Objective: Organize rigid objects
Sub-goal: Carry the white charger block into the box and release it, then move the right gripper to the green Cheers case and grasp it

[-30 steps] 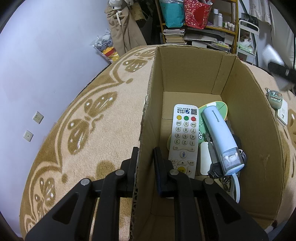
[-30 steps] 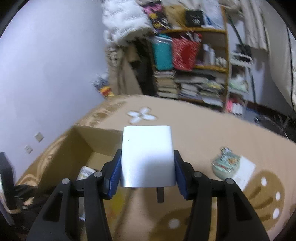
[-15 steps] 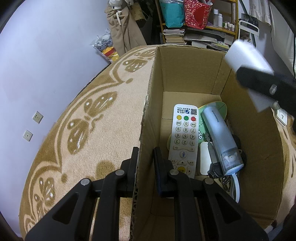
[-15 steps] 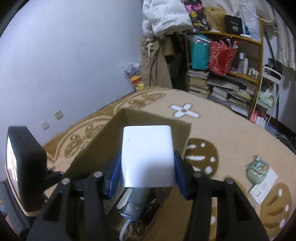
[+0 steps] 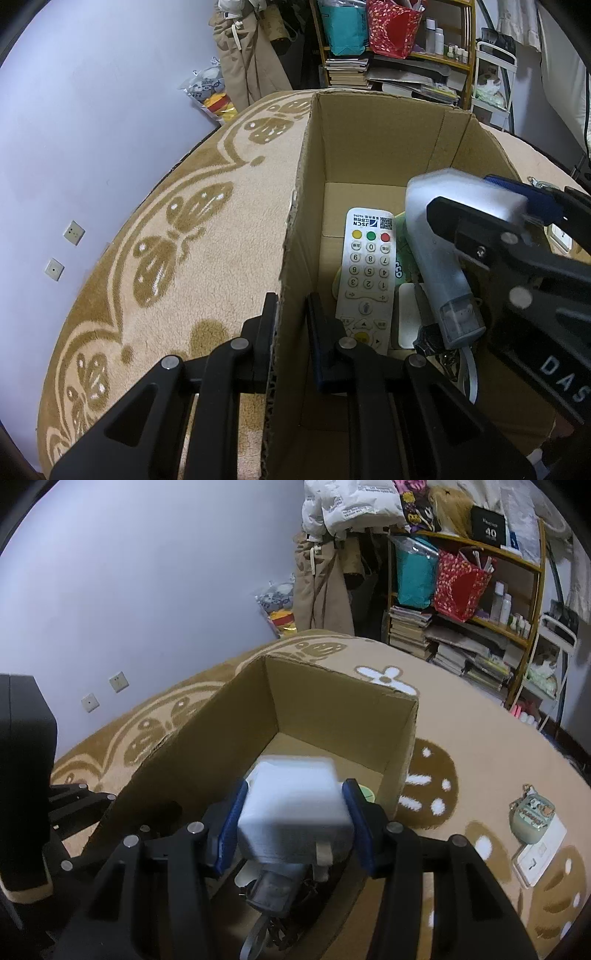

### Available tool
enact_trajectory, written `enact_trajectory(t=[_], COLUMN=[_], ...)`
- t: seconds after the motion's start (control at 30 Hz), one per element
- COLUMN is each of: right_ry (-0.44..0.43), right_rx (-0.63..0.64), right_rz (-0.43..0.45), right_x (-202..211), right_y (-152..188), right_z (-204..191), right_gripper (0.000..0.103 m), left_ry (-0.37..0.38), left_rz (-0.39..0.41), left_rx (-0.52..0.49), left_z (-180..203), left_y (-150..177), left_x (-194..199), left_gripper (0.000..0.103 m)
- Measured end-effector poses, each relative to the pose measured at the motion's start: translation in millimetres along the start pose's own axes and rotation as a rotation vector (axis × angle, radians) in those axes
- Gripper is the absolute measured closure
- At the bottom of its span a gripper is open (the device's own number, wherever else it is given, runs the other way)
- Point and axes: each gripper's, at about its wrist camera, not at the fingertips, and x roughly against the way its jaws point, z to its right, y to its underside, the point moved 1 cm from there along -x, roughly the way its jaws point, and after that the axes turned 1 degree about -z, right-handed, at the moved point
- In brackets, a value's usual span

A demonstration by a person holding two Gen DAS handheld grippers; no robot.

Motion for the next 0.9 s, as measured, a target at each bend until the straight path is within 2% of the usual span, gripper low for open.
enact_trajectory(t=[0.17,0.37,0.57,0.63,0.77,0.9], right_ry=[0.004,0.029,0.086,0.124,0.181,0.22], right_rx=[-0.01,-0.001,-0.053,-0.068,-0.092,-0.179], right_rz=[0.008,0.062,0.125,0.137,0.156,0.146], right_x=[4,22,42,47,50,45], right_y=[-2,-15,-31,-37,-46,-45], right_z=[1,6,30,42,68,108], right_gripper=[0.047,0.047,0.027,0.017,0.014,0.014], left_ry=[0.005,0.008,0.008,0.008,0.009,0.009], left_rz=[-0.001,0.003,0.001,0.001,0.001,0.001], left_rx=[0.003,0.002,0.003,0.003,0.004,0.004], left_z=[0,-3,-5,-5,-5,-5], left_y=[0,-1,0,0,0,1], left_x=[1,2,0,-1,-1,-1], left_gripper=[0.089,0.09,0.09,0.09,0.09,0.09])
